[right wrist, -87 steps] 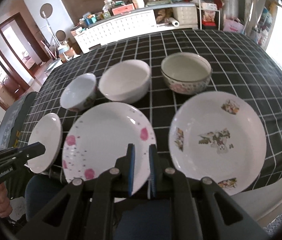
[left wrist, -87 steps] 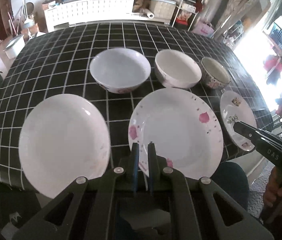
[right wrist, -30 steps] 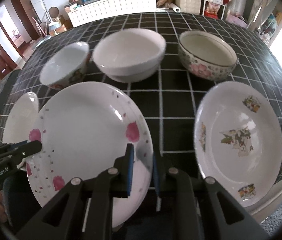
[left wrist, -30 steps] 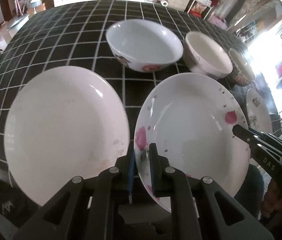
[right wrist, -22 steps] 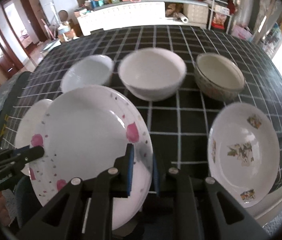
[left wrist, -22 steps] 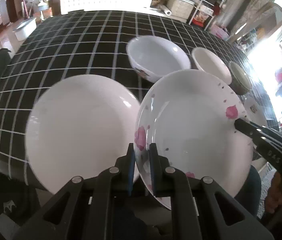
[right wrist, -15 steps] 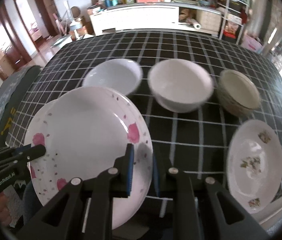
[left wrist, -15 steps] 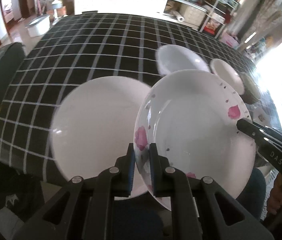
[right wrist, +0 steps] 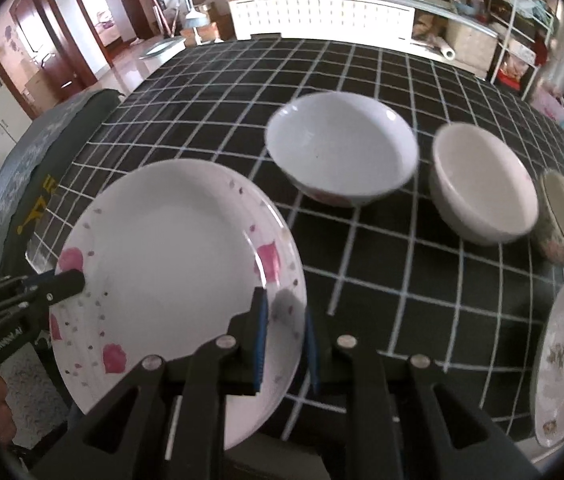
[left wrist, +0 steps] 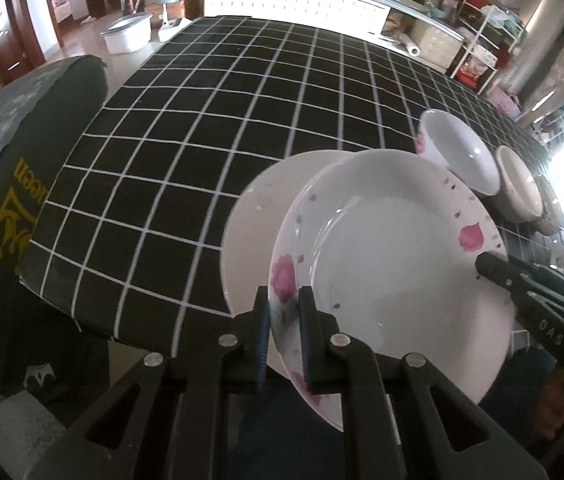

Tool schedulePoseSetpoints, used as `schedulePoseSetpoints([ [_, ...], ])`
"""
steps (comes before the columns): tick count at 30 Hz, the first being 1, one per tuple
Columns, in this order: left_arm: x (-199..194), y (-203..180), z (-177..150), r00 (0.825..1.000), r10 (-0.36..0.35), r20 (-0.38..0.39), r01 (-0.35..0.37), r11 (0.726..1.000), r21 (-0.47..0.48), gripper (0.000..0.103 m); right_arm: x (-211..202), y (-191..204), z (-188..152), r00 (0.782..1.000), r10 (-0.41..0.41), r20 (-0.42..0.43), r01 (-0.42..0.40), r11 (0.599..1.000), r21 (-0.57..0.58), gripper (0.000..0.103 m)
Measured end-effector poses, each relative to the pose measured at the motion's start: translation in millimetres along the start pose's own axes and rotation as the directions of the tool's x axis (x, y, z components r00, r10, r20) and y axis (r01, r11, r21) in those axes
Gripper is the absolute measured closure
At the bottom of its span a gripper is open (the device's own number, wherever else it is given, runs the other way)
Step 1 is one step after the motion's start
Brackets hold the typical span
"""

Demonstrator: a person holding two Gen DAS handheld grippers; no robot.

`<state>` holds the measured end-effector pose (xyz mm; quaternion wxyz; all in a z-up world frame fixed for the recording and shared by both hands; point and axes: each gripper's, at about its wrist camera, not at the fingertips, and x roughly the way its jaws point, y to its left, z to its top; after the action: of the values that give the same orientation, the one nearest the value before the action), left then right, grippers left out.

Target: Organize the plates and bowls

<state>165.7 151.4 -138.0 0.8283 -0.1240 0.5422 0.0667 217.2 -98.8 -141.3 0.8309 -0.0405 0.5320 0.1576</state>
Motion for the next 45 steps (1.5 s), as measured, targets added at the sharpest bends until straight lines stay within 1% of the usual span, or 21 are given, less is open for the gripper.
schedulePoseSetpoints([
  [4,4,6,0,1.0,0.015,-0.007,-0.015,1.0,-0.009,0.093,6,10,5,1.0,-0.009,-0.005,0.009,1.0,-0.027,0.081],
  [16,13,24,11,0.999,0.032,-0.003,-0.032,0.999,-0.037,0.093,29,21,9,0.999,0.007,-0.048,-0.01,0.999,-0.045,0.081],
  [26,20,25,14,1.0,0.025,-0.007,-0.026,0.999,-0.048,0.093,34,19,12,0.999,0.001,-0.043,-0.003,0.998,-0.059,0.081],
  [30,19,28,14,1.0,0.017,0.001,-0.017,0.999,-0.046,0.093,35,18,12,0.999,0.012,-0.04,-0.014,0.998,-0.06,0.081],
  [32,18,30,13,1.0,0.006,0.001,-0.006,0.999,-0.05,0.093,37,16,11,0.998,0.023,-0.052,-0.025,0.998,-0.052,0.081],
  [36,16,33,8,1.0,-0.007,-0.002,0.007,0.998,-0.062,0.093,32,11,7,0.998,0.041,-0.052,-0.043,0.999,-0.031,0.081],
  [39,11,34,4,1.0,0.0,0.004,0.0,0.998,-0.068,0.093,26,9,5,0.998,0.041,-0.048,-0.043,0.999,-0.024,0.081],
  [45,-16,37,-3,0.999,0.018,0.043,-0.014,0.996,-0.084,0.093,2,0,2,1.0,0.026,-0.007,-0.026,1.0,0.004,0.081],
])
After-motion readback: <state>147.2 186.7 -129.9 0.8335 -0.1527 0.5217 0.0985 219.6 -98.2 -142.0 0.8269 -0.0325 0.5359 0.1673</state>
